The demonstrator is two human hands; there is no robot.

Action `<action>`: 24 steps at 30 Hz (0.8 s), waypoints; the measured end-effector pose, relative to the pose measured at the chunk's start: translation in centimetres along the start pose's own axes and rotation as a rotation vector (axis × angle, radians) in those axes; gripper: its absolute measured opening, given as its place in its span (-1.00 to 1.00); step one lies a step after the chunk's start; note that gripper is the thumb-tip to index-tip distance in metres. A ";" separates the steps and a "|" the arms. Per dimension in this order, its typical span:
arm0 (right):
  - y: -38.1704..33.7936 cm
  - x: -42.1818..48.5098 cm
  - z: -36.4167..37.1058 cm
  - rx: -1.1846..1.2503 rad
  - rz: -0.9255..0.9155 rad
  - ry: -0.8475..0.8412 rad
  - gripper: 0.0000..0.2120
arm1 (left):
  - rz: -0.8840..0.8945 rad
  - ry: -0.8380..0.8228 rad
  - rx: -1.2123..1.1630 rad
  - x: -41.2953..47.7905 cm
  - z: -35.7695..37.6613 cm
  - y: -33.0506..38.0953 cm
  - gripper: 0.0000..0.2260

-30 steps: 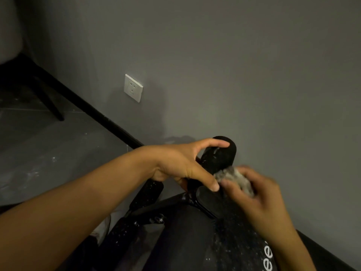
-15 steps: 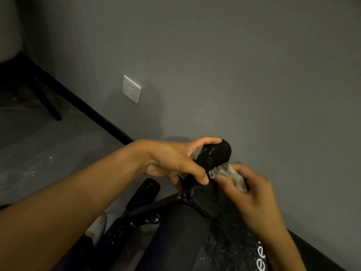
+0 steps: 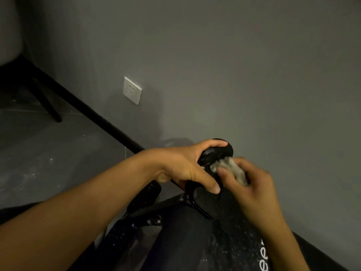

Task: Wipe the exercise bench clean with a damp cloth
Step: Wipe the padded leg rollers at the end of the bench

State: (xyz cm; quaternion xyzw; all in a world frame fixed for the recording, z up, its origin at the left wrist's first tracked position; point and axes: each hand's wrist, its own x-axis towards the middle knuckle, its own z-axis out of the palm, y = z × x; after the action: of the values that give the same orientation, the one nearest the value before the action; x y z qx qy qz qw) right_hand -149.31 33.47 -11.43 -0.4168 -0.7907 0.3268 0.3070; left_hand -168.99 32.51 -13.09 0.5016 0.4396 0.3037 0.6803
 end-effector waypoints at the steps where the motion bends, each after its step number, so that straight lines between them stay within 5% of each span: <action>1: 0.5 1.0 -0.1 -0.110 -0.019 0.056 -0.90 | -0.005 -0.010 0.011 -0.1 -0.1 0.1 -0.11; 5: 1.1 3.5 -0.1 -0.276 -0.039 0.169 -0.93 | -0.024 -0.092 0.070 -0.8 -1.2 0.6 -0.09; 12: -0.8 -2.5 -0.1 0.097 0.005 -0.129 -0.96 | -0.026 -0.187 0.046 -1.0 -2.5 0.3 -0.12; 18: 1.2 2.1 -0.8 -0.223 -0.071 0.097 -0.90 | -0.017 -0.204 -0.046 -1.1 -2.1 0.2 -0.11; 24: -0.8 -2.2 0.3 0.097 0.009 -0.063 -0.91 | 0.005 -0.126 -0.067 -1.0 -1.6 -0.3 -0.13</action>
State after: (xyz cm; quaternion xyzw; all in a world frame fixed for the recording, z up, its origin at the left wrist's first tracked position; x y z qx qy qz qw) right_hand -148.85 31.12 -11.42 -0.3944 -0.7813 0.3790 0.3006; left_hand -170.88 32.21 -13.21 0.4977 0.3841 0.2878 0.7225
